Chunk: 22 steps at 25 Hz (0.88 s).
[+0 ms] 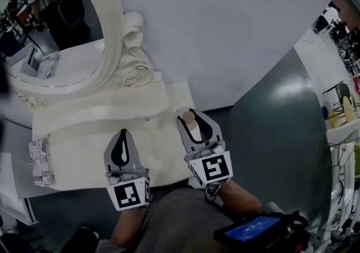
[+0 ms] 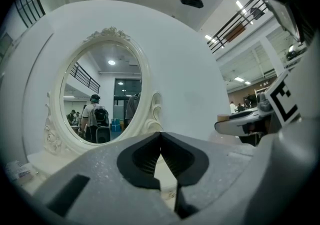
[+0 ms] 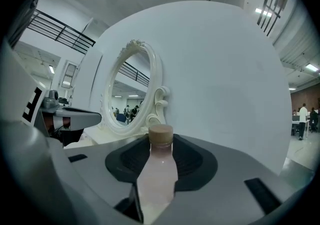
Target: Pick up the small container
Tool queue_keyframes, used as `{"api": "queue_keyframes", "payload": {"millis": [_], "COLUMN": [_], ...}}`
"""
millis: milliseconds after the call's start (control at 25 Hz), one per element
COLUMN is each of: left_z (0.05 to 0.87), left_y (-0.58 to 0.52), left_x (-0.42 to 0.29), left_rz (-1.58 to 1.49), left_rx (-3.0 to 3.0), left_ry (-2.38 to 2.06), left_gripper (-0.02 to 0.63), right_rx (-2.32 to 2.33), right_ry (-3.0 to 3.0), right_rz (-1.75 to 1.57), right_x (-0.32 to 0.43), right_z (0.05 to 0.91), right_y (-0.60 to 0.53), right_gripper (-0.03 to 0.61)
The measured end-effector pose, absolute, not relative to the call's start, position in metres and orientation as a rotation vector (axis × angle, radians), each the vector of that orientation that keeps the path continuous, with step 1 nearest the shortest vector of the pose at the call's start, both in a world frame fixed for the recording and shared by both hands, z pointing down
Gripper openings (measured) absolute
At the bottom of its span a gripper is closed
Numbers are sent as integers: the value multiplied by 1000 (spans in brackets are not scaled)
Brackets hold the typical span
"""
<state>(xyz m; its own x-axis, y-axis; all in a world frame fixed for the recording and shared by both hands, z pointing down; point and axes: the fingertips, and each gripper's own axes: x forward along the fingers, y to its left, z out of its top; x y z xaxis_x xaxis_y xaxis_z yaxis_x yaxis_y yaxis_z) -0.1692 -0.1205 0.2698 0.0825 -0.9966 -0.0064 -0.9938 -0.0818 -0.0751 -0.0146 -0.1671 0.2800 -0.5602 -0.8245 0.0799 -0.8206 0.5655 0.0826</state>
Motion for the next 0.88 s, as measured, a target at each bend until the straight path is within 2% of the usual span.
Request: {"api": "queue_keyframes", "payload": {"millis": [880], "left_z": [259], "left_y": [-127], "left_x": [-164], "left_rz": [-51], "left_rx": [-2286], "left_ry": [2042], "left_gripper": [15], "right_rx": [1426], "right_ry": [-2695], "right_rz": [-89], "right_x": [-20], "right_z": [269], "right_y": [-171], "right_gripper": [144]}}
